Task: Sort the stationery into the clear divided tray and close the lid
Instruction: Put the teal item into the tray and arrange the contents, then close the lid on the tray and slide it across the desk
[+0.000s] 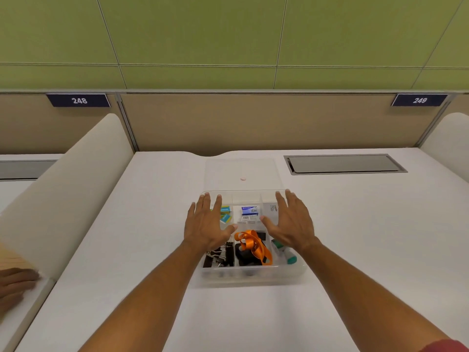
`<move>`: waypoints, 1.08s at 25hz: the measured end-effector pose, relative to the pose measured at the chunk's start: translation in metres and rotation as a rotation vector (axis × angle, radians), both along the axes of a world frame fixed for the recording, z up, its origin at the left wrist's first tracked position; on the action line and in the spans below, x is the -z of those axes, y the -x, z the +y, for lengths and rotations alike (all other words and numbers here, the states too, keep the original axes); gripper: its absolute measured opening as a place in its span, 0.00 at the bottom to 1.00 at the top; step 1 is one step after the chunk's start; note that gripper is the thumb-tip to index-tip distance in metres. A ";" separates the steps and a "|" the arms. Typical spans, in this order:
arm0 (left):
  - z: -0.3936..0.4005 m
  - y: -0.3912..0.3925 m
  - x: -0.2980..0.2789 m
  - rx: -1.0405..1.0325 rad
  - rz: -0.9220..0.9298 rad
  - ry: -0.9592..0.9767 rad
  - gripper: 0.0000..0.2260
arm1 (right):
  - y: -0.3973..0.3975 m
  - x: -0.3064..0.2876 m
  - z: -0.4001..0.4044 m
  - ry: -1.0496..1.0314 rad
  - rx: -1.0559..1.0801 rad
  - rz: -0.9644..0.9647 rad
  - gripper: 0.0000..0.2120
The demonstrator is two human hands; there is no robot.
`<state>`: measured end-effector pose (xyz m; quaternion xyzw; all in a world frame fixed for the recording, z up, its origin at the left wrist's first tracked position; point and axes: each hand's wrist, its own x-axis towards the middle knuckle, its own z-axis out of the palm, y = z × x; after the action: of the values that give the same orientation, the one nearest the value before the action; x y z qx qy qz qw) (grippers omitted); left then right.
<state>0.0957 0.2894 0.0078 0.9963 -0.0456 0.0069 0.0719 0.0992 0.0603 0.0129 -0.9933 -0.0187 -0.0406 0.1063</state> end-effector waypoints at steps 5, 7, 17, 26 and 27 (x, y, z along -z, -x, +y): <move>0.014 -0.029 -0.002 -0.015 0.004 0.011 0.42 | -0.031 -0.006 0.009 0.030 0.005 0.002 0.42; 0.017 -0.043 -0.002 -0.023 0.010 0.016 0.42 | -0.045 -0.007 0.010 0.033 0.003 0.009 0.42; 0.025 -0.122 0.005 -0.099 0.067 0.035 0.40 | -0.133 0.005 0.004 0.009 0.032 0.073 0.44; 0.030 -0.182 0.021 -0.187 0.214 0.143 0.40 | -0.198 0.018 -0.014 -0.050 0.169 0.121 0.38; 0.031 -0.187 0.024 -0.196 0.234 0.148 0.40 | -0.205 0.021 -0.015 -0.074 0.190 0.139 0.36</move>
<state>0.2827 0.3199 -0.0161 0.9820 0.0613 -0.0991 0.1487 0.3042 0.0452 -0.0078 -0.9864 0.0845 0.0177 0.1395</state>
